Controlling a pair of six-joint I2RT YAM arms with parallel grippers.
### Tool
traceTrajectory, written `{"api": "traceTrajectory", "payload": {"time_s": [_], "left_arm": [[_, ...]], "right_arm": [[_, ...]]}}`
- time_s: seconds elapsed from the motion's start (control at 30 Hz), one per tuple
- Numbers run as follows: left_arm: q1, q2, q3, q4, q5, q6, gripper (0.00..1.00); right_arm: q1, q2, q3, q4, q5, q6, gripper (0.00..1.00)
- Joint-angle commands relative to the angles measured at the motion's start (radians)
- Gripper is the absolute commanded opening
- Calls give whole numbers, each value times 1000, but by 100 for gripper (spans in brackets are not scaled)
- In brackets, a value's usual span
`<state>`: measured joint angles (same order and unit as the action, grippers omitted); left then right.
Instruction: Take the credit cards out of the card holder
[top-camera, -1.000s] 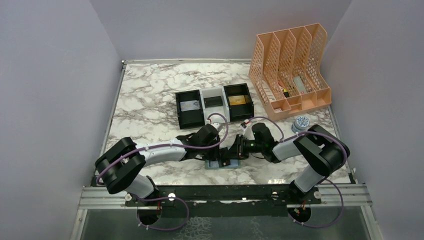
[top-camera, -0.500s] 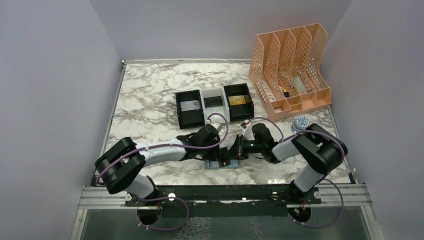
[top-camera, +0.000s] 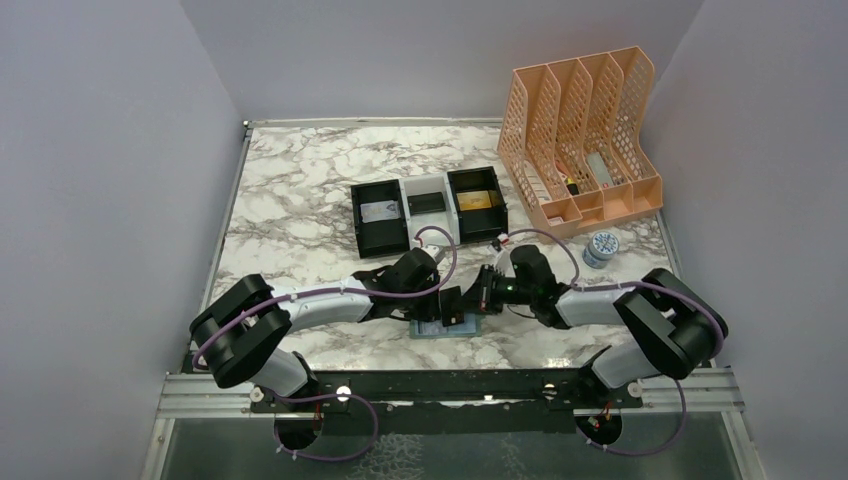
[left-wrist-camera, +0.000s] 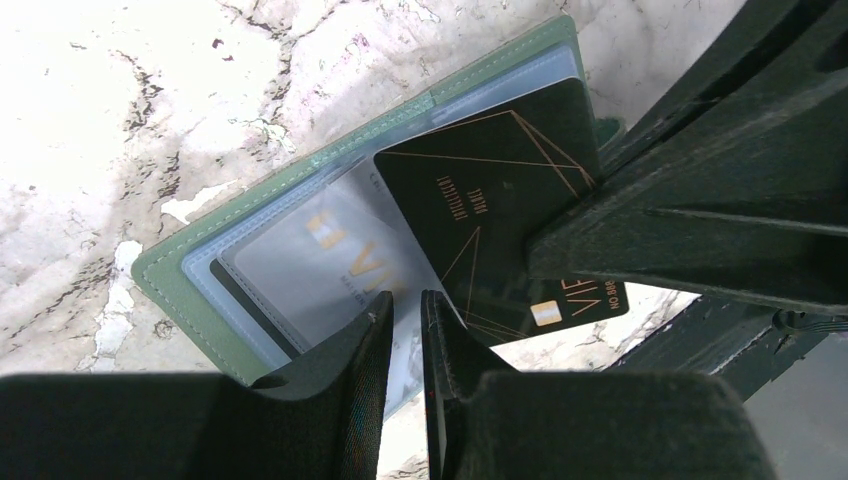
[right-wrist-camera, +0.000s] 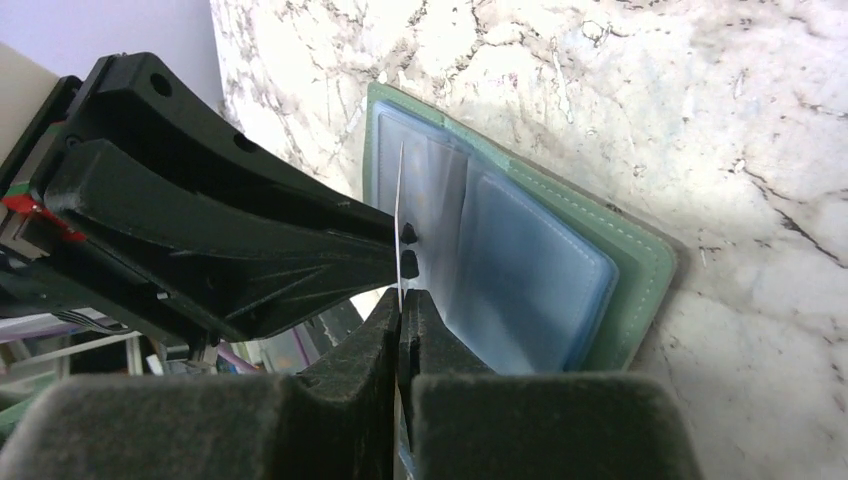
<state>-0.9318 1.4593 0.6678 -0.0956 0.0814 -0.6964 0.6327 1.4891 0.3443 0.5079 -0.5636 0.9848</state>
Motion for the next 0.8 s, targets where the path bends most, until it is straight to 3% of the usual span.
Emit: {"api": "traceTrajectory", "payload": {"time_s": [0.0,0.2,0.5,0.77], "left_arm": [[-7,-5,-2,-59,-32,11,21],[-7,-55,-3,-62,-49,12,22],[-7,-189,-6,-86,-142,22,34],[-6,-300,79,-274,-313,94,72]], "right_arm": [[-1,-72,0,-108,83,-45,1],[-1,-143,7,-177,140,-91,1],[-1,-233,-3,-193,157,-142,1],[-2,-359,-56,-94,160,-250,1]]}}
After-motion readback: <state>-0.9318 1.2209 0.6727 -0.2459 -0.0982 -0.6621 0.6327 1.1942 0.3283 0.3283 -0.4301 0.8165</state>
